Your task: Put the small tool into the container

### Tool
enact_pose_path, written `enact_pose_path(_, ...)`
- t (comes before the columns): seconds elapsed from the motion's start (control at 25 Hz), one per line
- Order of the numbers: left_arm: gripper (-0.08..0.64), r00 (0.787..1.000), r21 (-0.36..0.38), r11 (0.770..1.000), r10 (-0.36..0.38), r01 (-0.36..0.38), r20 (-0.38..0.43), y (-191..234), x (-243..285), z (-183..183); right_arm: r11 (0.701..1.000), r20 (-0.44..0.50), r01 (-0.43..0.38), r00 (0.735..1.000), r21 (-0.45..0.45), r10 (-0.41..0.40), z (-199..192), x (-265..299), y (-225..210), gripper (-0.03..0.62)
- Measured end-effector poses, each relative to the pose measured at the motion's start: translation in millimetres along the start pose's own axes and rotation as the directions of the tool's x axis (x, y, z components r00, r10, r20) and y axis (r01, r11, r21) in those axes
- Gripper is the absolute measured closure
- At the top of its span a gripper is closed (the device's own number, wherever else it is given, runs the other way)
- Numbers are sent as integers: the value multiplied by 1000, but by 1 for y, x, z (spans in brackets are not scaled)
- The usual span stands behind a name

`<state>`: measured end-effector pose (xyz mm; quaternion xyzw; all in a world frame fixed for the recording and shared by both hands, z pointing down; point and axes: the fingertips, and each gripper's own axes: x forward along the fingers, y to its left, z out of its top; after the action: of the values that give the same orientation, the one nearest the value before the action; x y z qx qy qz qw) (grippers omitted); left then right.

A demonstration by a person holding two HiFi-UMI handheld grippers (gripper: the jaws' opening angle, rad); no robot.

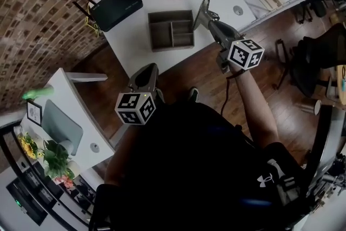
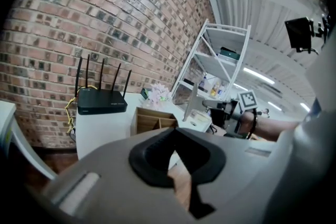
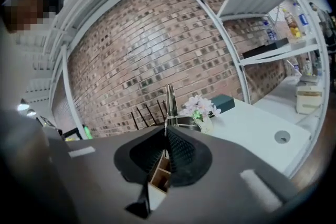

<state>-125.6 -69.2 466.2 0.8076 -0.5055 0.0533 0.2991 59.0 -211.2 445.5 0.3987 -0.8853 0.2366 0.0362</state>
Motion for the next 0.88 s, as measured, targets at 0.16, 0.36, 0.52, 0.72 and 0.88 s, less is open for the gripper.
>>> enact_pose_path(0.16,557,1000,-17,1000,25,-25,10,10,-8,0,993,-66,-29,998,-118,21,-10,21,16,577)
enact_pose_path(0.36,557,999,-33,998,51,-51,16,19,-13,-2,969,-148,-58,989,-242,22,-28,41,23,577)
enact_pose_path(0.52,557,997,-45,996,72,-71,23,24,-17,-2,942,-216,-78,976,-326,6,-48,50,24,577)
enact_pose_path(0.72,557,996,-48,995,87,-85,25,26,-20,-3,907,-266,-110,964,-405,-2,-64,57,24,577)
enact_pose_path(0.88,557,995,-52,994,97,-95,26,27,-22,-3,874,-297,-132,955,-467,-15,-71,63,24,577)
